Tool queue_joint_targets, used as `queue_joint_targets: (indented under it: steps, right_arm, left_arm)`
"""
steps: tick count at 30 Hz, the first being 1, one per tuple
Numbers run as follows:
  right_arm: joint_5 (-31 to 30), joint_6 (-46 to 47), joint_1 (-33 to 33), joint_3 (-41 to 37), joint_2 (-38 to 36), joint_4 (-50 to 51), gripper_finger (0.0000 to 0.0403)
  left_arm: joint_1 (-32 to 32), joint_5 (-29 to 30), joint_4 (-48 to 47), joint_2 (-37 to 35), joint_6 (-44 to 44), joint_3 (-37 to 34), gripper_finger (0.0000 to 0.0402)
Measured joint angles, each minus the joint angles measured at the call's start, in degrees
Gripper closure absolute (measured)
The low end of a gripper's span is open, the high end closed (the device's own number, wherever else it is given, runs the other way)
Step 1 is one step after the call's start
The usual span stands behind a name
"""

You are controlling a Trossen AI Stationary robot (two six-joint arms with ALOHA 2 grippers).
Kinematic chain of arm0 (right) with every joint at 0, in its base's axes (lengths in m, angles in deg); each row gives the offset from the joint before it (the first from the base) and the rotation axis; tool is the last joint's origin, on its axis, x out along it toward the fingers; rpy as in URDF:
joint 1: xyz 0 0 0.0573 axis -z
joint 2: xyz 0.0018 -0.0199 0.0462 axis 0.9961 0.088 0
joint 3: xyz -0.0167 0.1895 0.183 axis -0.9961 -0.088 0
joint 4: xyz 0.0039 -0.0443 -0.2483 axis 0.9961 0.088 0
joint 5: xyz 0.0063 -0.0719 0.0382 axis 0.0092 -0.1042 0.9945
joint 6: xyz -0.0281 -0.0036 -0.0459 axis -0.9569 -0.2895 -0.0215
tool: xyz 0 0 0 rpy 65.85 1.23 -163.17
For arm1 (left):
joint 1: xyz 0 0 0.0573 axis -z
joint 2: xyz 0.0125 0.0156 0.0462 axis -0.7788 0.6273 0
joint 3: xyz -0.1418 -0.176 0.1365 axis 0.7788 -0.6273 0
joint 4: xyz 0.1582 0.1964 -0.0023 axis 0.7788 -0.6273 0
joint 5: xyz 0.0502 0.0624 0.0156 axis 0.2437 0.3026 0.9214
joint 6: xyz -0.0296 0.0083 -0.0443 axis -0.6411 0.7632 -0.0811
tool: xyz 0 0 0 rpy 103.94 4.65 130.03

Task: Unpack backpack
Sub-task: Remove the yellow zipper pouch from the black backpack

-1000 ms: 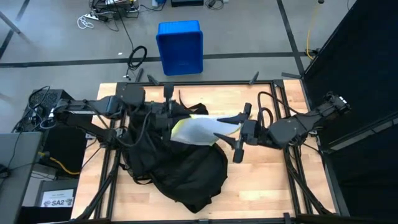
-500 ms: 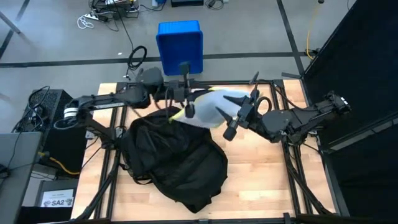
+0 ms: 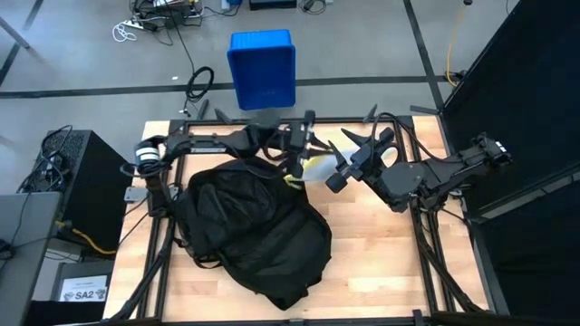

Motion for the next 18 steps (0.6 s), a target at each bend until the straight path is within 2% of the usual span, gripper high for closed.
queue_joint_targets:
  steps: [5, 10, 14, 18]
  right_arm:
    - [0.0, 0.62, -0.49, 0.0, 0.0, 0.05, 0.0234]
    - [0.02, 0.59, -0.95, 0.0, 0.02, 0.07, 0.0229]
    - [0.82, 1.07, -0.13, 0.0, 0.02, 0.0, 0.0231]
    - [3.51, 3.5, 0.3, 0.0, 0.24, 0.21, 0.0237]
  left_arm:
    - [-0.07, -1.89, -2.14, 2.06, -6.79, 0.02, 0.0332]
    - [2.48, -10.58, -3.82, 2.07, -15.7, 0.02, 0.0244]
    - [6.76, -11.21, -5.53, 2.07, -15.21, 0.02, 0.0183]
    - [9.56, -11.2, -5.29, 1.65, -15.64, 0.4, 0.0141]
